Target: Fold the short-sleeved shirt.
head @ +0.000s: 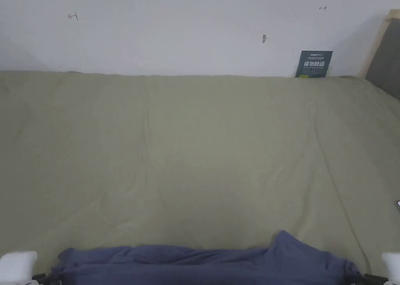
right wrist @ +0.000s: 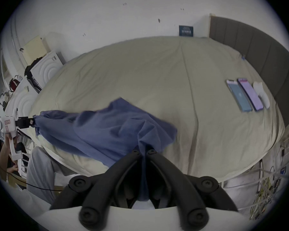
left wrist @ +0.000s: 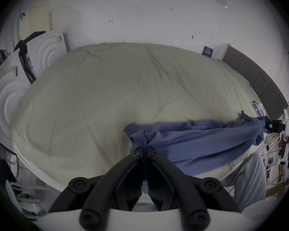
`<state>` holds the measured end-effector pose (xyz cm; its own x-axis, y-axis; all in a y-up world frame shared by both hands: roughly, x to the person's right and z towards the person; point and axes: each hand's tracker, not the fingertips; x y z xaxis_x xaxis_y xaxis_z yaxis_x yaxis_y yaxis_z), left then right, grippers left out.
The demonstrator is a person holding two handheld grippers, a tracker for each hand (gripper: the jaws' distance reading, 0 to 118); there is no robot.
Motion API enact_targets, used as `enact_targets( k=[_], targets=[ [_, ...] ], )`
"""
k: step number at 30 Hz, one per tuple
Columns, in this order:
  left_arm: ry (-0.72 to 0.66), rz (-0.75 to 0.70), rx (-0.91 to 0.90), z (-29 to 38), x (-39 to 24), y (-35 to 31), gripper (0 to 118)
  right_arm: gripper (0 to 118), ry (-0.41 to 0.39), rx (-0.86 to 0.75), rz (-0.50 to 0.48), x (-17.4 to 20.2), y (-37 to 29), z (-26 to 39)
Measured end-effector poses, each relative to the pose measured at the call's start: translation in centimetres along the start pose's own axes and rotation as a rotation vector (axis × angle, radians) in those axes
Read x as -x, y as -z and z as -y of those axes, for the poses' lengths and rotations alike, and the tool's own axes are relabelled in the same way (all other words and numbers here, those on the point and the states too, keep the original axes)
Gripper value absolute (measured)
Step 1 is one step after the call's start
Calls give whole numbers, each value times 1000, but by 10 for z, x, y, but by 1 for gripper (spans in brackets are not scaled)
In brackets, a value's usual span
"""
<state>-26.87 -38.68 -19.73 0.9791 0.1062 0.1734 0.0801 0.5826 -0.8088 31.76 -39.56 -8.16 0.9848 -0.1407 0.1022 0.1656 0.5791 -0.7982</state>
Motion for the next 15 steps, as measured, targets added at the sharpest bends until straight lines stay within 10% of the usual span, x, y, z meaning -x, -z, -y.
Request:
enact_targets(
  k=[15],
  targets=[
    [-34, -6, 58, 7, -4, 2, 5, 5, 28, 76, 50, 1, 15, 17]
  ],
)
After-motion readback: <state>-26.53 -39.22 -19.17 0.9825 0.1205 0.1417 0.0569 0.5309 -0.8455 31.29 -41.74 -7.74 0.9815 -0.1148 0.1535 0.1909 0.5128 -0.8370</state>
